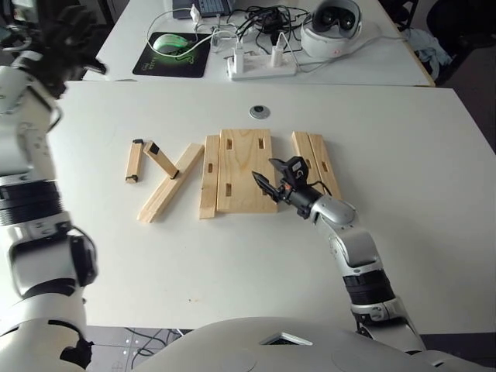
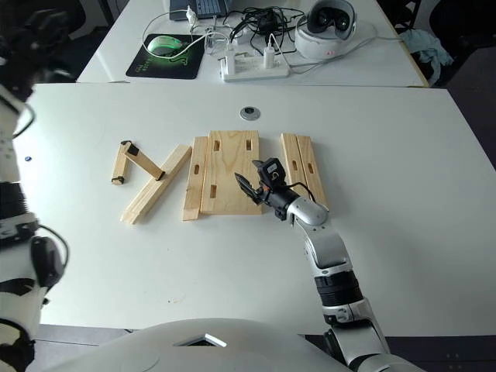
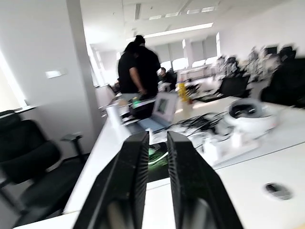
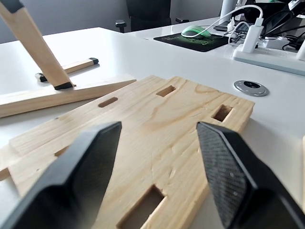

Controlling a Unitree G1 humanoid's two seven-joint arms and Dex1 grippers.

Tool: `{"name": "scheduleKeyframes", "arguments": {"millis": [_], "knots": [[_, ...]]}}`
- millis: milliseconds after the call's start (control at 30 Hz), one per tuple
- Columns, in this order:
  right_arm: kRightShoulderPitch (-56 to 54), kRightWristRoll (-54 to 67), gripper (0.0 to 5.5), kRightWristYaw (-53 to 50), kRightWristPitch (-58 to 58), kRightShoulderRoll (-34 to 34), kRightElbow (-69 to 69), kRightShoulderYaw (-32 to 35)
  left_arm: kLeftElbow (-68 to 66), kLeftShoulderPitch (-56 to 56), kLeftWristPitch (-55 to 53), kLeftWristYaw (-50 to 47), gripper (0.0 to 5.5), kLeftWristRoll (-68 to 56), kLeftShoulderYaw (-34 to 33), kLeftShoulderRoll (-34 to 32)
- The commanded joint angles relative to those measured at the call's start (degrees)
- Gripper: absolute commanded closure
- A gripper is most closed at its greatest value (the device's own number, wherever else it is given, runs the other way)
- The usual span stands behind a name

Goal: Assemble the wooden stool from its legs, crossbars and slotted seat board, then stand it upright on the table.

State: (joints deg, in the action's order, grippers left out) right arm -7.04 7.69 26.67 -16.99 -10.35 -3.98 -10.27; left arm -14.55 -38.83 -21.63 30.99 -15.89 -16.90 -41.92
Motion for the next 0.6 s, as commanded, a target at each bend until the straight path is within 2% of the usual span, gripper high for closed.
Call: {"name": "scheduleKeyframes", "arguments": {"millis": [33, 133, 300, 533, 600], "knots": [[1.54, -0.17, 2.58, -1.06, 0.33, -0.49, -1.27, 1.02, -10.23, 1.98, 3.38, 9.06, 4.19, 2.99, 0.25, -10.53], [2.02, -0.21, 2.58, -1.42, 0.28, -0.70, -1.92, 1.48, -13.48, 5.58, 1.10, 18.88, 3.82, 2.45, 3.04, -13.95], [2.63, -0.10, 2.58, -2.08, 0.33, -1.33, -2.33, 2.61, -4.30, 18.29, -5.23, 32.78, 3.07, -1.44, 7.67, -15.20], [1.85, -0.18, 2.58, -1.69, 0.17, -1.40, -2.11, 2.37, 7.63, 28.44, -10.26, 32.91, 1.95, -2.28, 10.41, -13.55], [1.58, -0.21, 2.58, -1.47, 0.23, -1.42, -1.80, 2.16, 11.47, 30.00, -14.26, 33.29, 1.82, -4.50, 10.87, -12.83]]}}
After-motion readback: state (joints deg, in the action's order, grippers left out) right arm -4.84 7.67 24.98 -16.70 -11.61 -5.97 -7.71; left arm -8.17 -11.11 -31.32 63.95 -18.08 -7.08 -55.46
